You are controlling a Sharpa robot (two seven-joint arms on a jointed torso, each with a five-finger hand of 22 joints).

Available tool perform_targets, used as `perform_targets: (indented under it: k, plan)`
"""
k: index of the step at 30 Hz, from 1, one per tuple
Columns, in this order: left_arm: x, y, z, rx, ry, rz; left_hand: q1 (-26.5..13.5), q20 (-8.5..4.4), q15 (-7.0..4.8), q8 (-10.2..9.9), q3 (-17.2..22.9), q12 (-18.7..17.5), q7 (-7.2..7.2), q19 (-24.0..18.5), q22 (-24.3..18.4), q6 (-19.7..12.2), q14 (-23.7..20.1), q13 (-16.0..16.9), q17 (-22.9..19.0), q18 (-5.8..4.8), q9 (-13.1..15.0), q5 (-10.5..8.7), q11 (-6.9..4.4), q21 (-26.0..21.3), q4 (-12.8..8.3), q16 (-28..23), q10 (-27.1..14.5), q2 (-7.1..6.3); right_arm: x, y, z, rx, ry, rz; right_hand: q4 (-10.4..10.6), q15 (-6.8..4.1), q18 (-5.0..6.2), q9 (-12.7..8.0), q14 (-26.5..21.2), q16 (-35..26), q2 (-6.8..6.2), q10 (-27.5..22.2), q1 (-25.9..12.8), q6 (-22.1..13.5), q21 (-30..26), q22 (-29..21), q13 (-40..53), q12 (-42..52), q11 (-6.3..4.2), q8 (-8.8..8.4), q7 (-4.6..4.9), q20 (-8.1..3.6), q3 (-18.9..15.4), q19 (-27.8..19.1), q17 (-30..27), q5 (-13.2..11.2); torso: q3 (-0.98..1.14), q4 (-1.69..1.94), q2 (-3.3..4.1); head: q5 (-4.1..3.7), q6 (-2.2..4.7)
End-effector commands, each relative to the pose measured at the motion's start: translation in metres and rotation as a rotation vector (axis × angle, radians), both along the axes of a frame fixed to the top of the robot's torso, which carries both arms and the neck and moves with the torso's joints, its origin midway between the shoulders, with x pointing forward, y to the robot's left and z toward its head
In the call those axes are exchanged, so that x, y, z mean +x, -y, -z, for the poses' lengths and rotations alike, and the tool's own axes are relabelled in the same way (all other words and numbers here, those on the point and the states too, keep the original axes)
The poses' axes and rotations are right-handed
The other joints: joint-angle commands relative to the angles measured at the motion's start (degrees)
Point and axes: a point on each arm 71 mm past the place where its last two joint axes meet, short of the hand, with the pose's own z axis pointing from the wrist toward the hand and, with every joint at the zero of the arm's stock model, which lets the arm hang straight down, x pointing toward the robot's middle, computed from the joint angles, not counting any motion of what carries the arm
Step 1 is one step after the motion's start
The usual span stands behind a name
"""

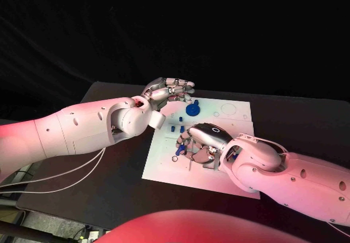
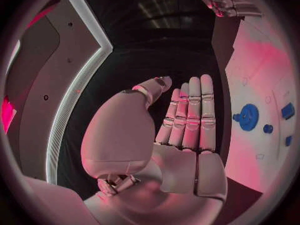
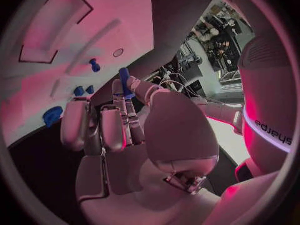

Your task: Assemble the parts on the task board

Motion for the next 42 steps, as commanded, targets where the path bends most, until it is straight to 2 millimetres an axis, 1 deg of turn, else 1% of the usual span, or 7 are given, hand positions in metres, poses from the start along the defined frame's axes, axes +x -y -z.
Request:
perform_targets:
  k: [1, 6, 8, 11, 17, 24, 42]
  plan:
    - [-0.001, 0.003, -0.002, -0.009, 0.009, 0.023, -0.02, 0.10, -0.09, -0.23, -0.19, -0.33, 0.06, -0.35, -0.09, -0.25, -0.43, 0.11, 0.17, -0.05, -0.07, 0.05, 0.04, -0.39, -0.20, -0.28, -0.27, 0.57, -0.003, -0.004, 0.007, -0.025, 0.024, -0.037, -0.19, -0.38, -0.66, 0.86, 1.02, 0.34, 0.32, 0.36, -0.03, 0.33, -0.25, 6.02, -0.05, -0.27, 0.09, 0.25, -0.20, -0.11, 0.39, 0.07, 0.01, 0.16, 0.04, -0.14, 0.02, 0.22, -0.14]
    - [-0.001, 0.004, -0.002, -0.009, 0.009, 0.025, -0.02, 0.10, -0.09, -0.23, -0.19, -0.33, 0.06, -0.35, -0.09, -0.25, -0.43, 0.11, 0.17, -0.05, -0.07, 0.05, 0.04, -0.39, -0.20, -0.28, -0.27, 0.57, -0.006, -0.009, 0.014, -0.039, 0.030, -0.048, -0.24, -0.37, -0.66, 0.89, 1.03, 0.37, 0.27, 0.37, -0.05, 0.31, -0.23, 6.03, -0.05, -0.30, 0.10, 0.27, -0.19, -0.12, 0.41, 0.08, 0.07, 0.16, 0.12, -0.02, 0.08, 0.38, -0.38]
    - [-0.001, 0.004, -0.002, -0.009, 0.009, 0.025, -0.02, 0.10, -0.09, -0.23, -0.19, -0.33, 0.06, -0.35, -0.09, -0.25, -0.43, 0.11, 0.17, -0.05, -0.07, 0.05, 0.04, -0.39, -0.20, -0.28, -0.27, 0.57, -0.006, -0.011, 0.016, -0.045, 0.032, -0.049, -0.24, -0.37, -0.66, 0.89, 1.03, 0.37, 0.27, 0.37, -0.05, 0.31, -0.23, 6.03, -0.05, -0.30, 0.10, 0.27, -0.19, -0.12, 0.41, 0.08, 0.07, 0.16, 0.12, -0.01, 0.07, 0.38, -0.42]
    - [-0.001, 0.004, -0.002, -0.009, 0.009, 0.026, -0.02, 0.10, -0.09, -0.23, -0.19, -0.33, 0.06, -0.35, -0.09, -0.25, -0.43, 0.11, 0.17, -0.05, -0.07, 0.05, 0.04, -0.39, -0.20, -0.28, -0.27, 0.57, -0.006, -0.012, 0.018, -0.049, 0.035, -0.044, -0.24, -0.37, -0.66, 0.89, 1.03, 0.37, 0.27, 0.37, -0.05, 0.31, -0.23, 6.03, -0.05, -0.30, 0.10, 0.27, -0.19, -0.12, 0.41, 0.08, 0.07, 0.16, 0.05, -0.07, 0.05, 0.49, -0.50]
    - [-0.001, 0.004, -0.002, -0.009, 0.009, 0.027, -0.02, 0.10, -0.09, -0.23, -0.19, -0.33, 0.06, -0.35, -0.09, -0.25, -0.43, 0.11, 0.17, -0.05, -0.07, 0.05, 0.04, -0.39, -0.20, -0.28, -0.27, 0.57, -0.005, -0.015, 0.022, -0.053, 0.042, -0.032, -0.25, -0.37, -0.67, 0.92, 1.04, 0.38, 0.25, 0.40, -0.10, 0.30, -0.18, 6.07, -0.04, -0.34, 0.11, 0.29, -0.17, -0.12, 0.42, 0.10, 0.08, 0.15, 0.09, -0.16, 0.02, 0.60, -0.60]
    - [-0.001, 0.005, -0.002, -0.010, 0.007, 0.029, -0.08, 0.13, -0.06, -0.26, -0.24, -0.32, 0.08, -0.38, -0.10, -0.26, -0.47, 0.13, 0.23, -0.05, -0.07, 0.05, 0.05, -0.43, -0.18, -0.28, -0.31, 0.60, -0.003, -0.016, 0.027, -0.087, 0.046, -0.024, -0.25, -0.37, -0.67, 0.92, 1.04, 0.38, 0.25, 0.40, -0.10, 0.30, -0.18, 6.07, -0.04, -0.34, 0.11, 0.29, -0.17, -0.12, 0.42, 0.10, 0.08, 0.15, 0.05, -0.08, 0.04, 0.61, -0.74]
    - [-0.002, 0.005, -0.002, -0.009, 0.003, 0.031, -0.15, 0.16, -0.04, -0.29, -0.28, -0.33, 0.09, -0.40, -0.12, -0.28, -0.51, 0.15, 0.28, -0.05, -0.07, 0.05, 0.07, -0.48, -0.14, -0.29, -0.36, 0.63, -0.002, -0.019, 0.038, -0.169, 0.055, -0.024, -0.34, -0.35, -0.64, 1.01, 1.03, 0.38, 0.19, 0.47, -0.22, 0.25, -0.35, 6.02, -0.03, -0.45, 0.13, 0.33, -0.14, -0.12, 0.50, 0.03, 0.04, 0.12, 0.08, -0.14, 0.01, 0.69, -1.02]
